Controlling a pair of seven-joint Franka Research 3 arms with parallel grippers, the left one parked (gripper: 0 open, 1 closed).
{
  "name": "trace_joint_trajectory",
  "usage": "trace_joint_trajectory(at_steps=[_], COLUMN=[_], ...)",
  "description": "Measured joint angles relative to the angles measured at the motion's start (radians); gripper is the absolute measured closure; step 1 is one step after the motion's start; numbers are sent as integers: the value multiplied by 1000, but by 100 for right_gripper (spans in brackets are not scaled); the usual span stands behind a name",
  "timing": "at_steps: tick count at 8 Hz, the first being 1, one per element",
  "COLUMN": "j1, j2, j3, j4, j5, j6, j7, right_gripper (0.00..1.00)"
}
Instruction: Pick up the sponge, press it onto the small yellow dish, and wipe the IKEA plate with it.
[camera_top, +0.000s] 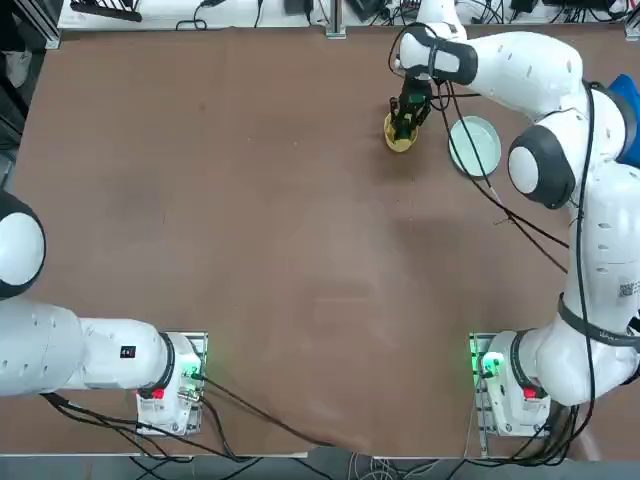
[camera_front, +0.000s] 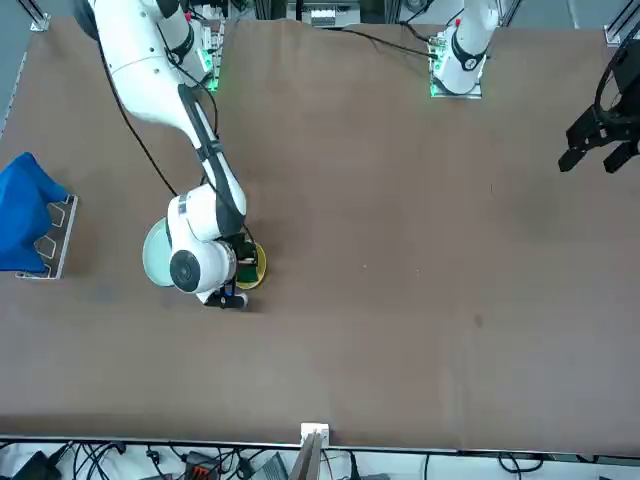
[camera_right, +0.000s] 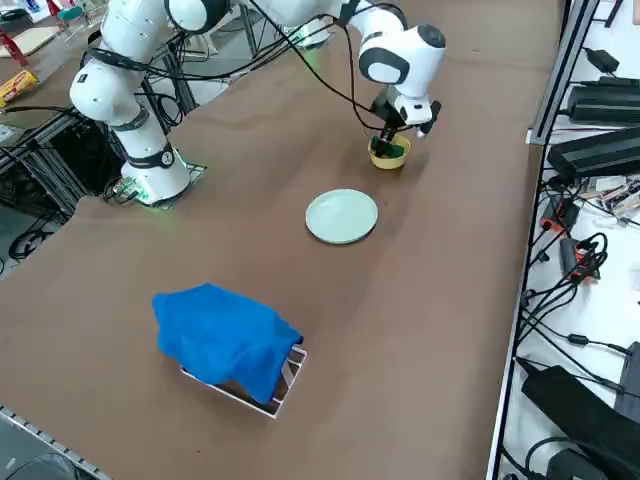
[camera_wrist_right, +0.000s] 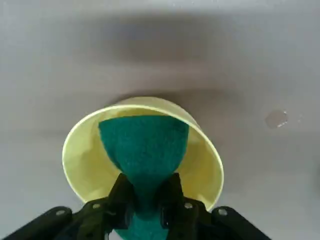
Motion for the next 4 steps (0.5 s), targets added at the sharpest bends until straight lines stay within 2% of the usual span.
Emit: trace_joint_trajectory(at_steps=[4], j1=[0], j2=[9], j3=[0], j4=[2], j5=[0], j6=[7], j7=[-6], right_gripper=[71])
